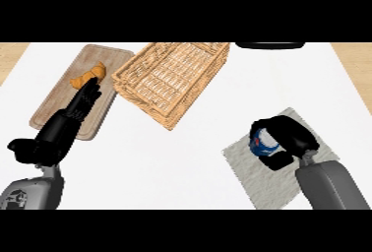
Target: Pick the can from the placemat and place it in the basket
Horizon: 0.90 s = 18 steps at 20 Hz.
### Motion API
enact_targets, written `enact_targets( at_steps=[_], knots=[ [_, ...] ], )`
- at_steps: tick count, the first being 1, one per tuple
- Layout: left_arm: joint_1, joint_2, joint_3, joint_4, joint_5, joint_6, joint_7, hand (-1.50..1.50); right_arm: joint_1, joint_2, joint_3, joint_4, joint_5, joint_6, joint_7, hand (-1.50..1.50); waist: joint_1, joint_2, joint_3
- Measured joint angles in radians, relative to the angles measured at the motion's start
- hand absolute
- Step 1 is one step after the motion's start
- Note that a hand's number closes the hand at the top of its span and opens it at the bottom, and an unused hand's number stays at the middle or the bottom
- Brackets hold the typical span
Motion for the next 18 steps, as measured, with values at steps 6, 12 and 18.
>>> enact_targets(
  at_steps=[6,12,18],
  knots=[
    [0.006,-0.018,-0.017,-0.005,-0.022,0.013,0.000,0.00,-0.015,0.012,0.050,0.017,0.088,-0.087,-0.034,1.50,0.002,-0.003,-0.003],
    [-0.017,-0.027,-0.046,-0.003,-0.021,-0.007,0.001,0.00,-0.100,0.196,0.140,0.047,0.146,-0.170,0.362,1.50,0.067,0.013,0.000],
    [-0.052,-0.037,-0.077,0.005,-0.021,-0.027,0.002,0.00,-0.215,0.244,0.199,0.071,0.123,-0.291,0.670,1.50,0.141,0.025,0.005]
  ],
)
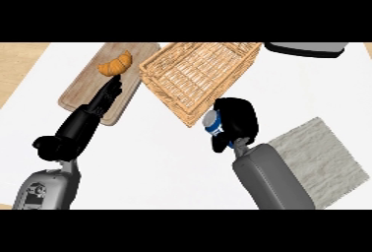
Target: Pick the can from the placemat and place it in the basket
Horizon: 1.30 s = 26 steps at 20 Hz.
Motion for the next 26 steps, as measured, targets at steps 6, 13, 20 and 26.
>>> enact_targets(
  at_steps=[6,13,20,26],
  knots=[
    [-0.037,-0.017,-0.034,0.018,-0.002,-0.017,-0.003,0.00,-0.130,0.012,0.050,-0.017,-0.094,-0.213,0.222,1.50,0.056,0.009,0.004],
    [-0.069,-0.032,-0.057,0.043,-0.007,-0.024,0.003,0.00,-0.344,0.012,0.114,-0.051,-0.081,-0.455,0.395,1.50,0.086,0.000,-0.002],
    [-0.093,-0.043,-0.061,0.071,-0.019,-0.013,0.006,0.00,-0.529,0.007,0.130,0.019,-0.053,-0.537,0.475,1.50,0.079,-0.002,-0.006],
    [-0.108,-0.039,-0.051,0.087,-0.023,-0.006,0.013,0.00,-0.677,0.005,0.116,0.141,-0.016,-0.542,0.536,1.50,0.066,-0.005,-0.008]
  ],
)
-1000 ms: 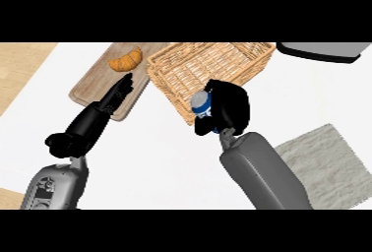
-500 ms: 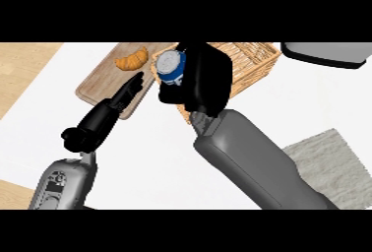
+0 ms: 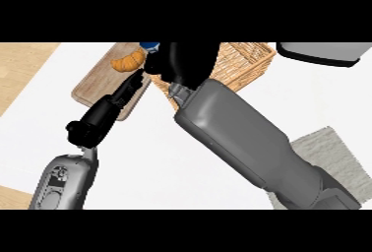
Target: Pick the can from the placemat and place it in the basket
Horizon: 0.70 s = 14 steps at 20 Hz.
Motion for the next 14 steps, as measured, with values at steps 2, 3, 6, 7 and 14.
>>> enact_targets(
  at_steps=[2,3,6,7,14],
  knots=[
    [0.001,0.002,0.004,0.002,0.001,0.001,-0.001,0.00,-0.042,0.000,-0.013,0.043,0.009,-0.005,0.014,1.50,-0.003,0.001,0.000],
    [-0.002,0.003,0.006,0.002,-0.001,0.003,-0.002,0.00,-0.063,-0.001,-0.020,0.068,0.015,-0.009,0.019,1.50,-0.005,0.002,0.000],
    [-0.004,0.002,0.009,0.005,0.001,0.005,-0.001,0.00,-0.122,-0.001,-0.042,0.134,0.032,-0.020,0.034,1.50,-0.012,0.004,0.000],
    [-0.005,0.004,0.014,0.004,0.003,0.005,0.000,0.00,-0.140,-0.001,-0.052,0.157,0.039,-0.024,0.038,1.50,-0.015,0.004,0.000],
    [0.001,0.013,0.033,0.009,0.002,0.015,-0.010,0.00,-0.242,-0.002,-0.137,0.309,0.121,-0.085,0.047,1.50,-0.042,0.010,0.002]
  ],
)
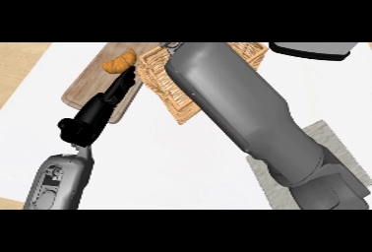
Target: Pick the can from the placemat and place it in the basket
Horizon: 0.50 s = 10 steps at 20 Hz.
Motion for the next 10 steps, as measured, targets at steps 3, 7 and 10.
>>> enact_targets(
  at_steps=[3,7,10],
  knots=[
    [-0.004,0.000,0.006,-0.005,0.002,0.006,0.006,0.00,-0.037,0.000,-0.041,0.057,0.041,-0.031,0.004,1.50,-0.014,-0.001,0.001],
    [0.007,0.011,0.020,-0.003,0.006,0.003,-0.002,0.00,-0.070,0.000,-0.088,0.129,0.085,-0.062,0.017,1.50,-0.027,0.000,0.002],
    [0.024,0.012,0.022,-0.010,0.005,0.006,-0.011,0.00,-0.072,0.000,-0.116,0.174,0.102,-0.085,0.025,1.50,-0.038,-0.002,0.003]
  ],
)
